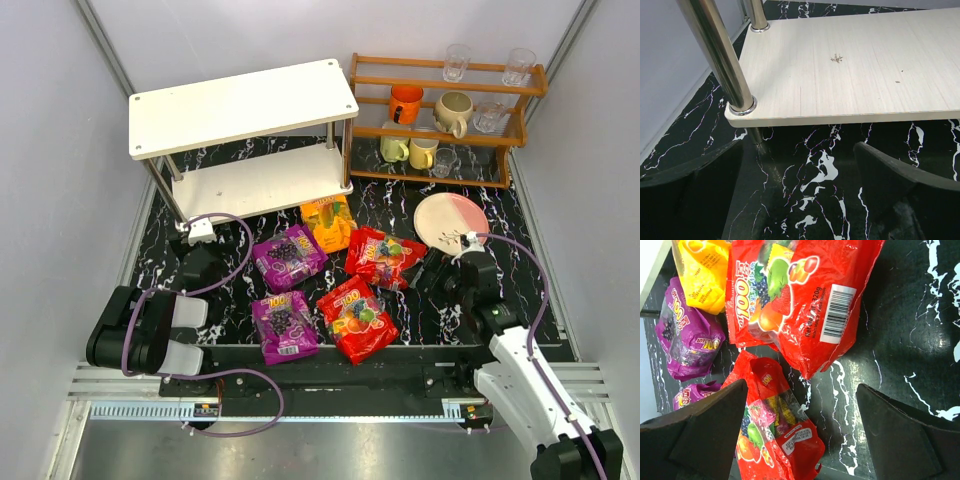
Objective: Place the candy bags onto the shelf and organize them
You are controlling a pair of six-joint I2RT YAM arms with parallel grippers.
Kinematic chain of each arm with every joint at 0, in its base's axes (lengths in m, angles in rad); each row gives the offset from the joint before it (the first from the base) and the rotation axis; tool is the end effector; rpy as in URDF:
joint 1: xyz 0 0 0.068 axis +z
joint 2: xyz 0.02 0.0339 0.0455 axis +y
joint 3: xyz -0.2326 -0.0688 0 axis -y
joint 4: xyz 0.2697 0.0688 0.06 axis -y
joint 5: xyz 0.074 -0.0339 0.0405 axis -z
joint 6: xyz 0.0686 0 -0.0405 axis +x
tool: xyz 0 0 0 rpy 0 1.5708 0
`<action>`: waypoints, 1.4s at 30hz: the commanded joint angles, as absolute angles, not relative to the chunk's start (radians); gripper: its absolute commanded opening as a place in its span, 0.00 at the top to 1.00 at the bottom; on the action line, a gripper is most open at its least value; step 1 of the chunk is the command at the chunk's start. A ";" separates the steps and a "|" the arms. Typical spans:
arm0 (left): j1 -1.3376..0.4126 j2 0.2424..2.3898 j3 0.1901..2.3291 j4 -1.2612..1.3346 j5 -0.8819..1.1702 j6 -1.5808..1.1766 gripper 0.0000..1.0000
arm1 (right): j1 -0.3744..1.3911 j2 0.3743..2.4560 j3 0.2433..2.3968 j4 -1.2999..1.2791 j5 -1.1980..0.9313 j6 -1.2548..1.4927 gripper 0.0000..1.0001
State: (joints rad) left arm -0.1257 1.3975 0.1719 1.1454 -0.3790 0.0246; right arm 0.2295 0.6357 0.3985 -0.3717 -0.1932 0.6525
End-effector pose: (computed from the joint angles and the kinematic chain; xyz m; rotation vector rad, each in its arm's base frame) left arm 0.2660 -0.0080 0.0981 -0.1648 1.6423 0.2355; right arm 0.2161 0.0640 0.1657 0.3616 2.2271 0.6994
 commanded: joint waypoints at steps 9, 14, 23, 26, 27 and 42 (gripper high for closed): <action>-0.120 1.382 0.195 1.203 -0.354 0.011 0.01 | 0.235 0.643 0.406 -0.376 -0.175 0.676 0.00; -0.120 1.382 0.196 1.200 -0.354 0.009 0.01 | 0.235 0.641 0.393 -0.383 -0.163 0.699 0.00; -0.251 1.205 0.285 0.844 -0.647 0.058 0.01 | 0.233 0.626 0.397 -0.419 -0.124 0.778 0.00; -0.256 1.135 0.524 0.363 -0.646 -0.066 0.01 | 0.233 0.614 0.402 -0.431 -0.058 0.817 0.00; -0.256 1.137 0.628 0.271 -0.635 -0.121 0.01 | 0.233 0.614 0.400 -0.428 -0.025 0.822 0.00; -0.261 0.979 0.781 -0.189 -0.005 -0.403 0.01 | 0.227 0.891 0.394 -0.086 0.017 0.747 0.09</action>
